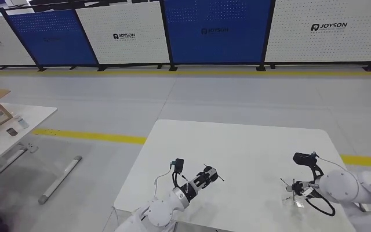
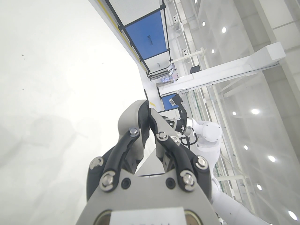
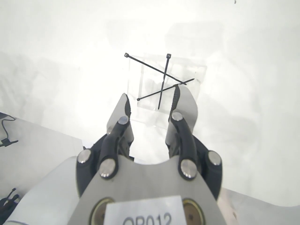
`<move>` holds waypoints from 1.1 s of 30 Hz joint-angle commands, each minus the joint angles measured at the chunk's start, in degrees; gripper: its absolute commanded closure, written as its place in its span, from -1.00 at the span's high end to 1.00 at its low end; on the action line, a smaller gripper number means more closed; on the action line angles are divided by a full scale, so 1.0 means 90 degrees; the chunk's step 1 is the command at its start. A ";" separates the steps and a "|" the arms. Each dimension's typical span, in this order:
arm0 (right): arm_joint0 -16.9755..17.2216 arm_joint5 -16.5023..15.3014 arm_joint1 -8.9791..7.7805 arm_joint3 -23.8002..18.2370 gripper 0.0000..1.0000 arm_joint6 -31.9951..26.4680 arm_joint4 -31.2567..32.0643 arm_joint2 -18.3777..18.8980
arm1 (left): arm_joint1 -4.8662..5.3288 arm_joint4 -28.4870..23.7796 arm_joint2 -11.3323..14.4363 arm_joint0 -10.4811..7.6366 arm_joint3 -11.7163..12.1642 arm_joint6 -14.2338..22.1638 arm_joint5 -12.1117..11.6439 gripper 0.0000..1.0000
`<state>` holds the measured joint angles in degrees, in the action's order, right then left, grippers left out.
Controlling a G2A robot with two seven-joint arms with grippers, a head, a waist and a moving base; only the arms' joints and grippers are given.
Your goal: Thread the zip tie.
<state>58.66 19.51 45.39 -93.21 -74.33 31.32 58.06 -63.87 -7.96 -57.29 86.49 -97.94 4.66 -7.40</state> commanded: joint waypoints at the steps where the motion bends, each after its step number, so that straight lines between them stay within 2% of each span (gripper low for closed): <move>1: -0.0040 -0.0003 0.0027 0.0100 -0.28 -0.0051 0.0055 -0.0008 | 0.0000 0.0000 0.0000 0.0000 0.0000 0.0000 0.0000 -1.00; 8: -0.0123 -0.0003 0.0145 0.0312 -0.30 -0.0221 0.0173 -0.0004 | 0.0000 0.0000 0.0000 0.0000 0.0000 0.0000 0.0000 -1.00; 10: -0.0176 -0.0003 0.0191 0.0384 -0.36 -0.0278 0.0187 -0.0035 | 0.0000 0.0000 0.0000 0.0000 0.0000 0.0000 0.0000 -1.00; 14: -0.0352 -0.0003 0.0291 0.0621 -0.34 -0.0364 0.0180 -0.0154 | 0.0000 0.0000 0.0000 0.0000 0.0000 0.0000 0.0000 -1.00; 21: -0.0642 -0.0003 0.0467 0.1090 -0.52 -0.0456 0.0231 -0.0347 | 0.0000 0.0000 0.0000 0.0000 0.0000 0.0000 0.0000 -1.00; 27: -0.0808 -0.0003 0.0587 0.1349 -0.52 -0.0503 0.0244 -0.0453 | 0.0000 0.0000 0.0000 0.0000 0.0000 0.0000 0.0000 -1.00; 28: -0.0828 -0.0003 0.0603 0.1377 -0.46 -0.0506 0.0248 -0.0469 | 0.0000 0.0000 0.0000 0.0000 0.0000 0.0000 0.0000 -1.00; 33: -0.0920 -0.0003 0.0680 0.1489 -0.52 -0.0546 0.0286 -0.0542 | 0.0000 0.0000 0.0000 0.0000 0.0000 0.0000 0.0000 -1.00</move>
<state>50.53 19.48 51.39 -79.98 -79.16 33.82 53.28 -63.87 -7.96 -57.29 86.49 -97.94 4.66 -7.40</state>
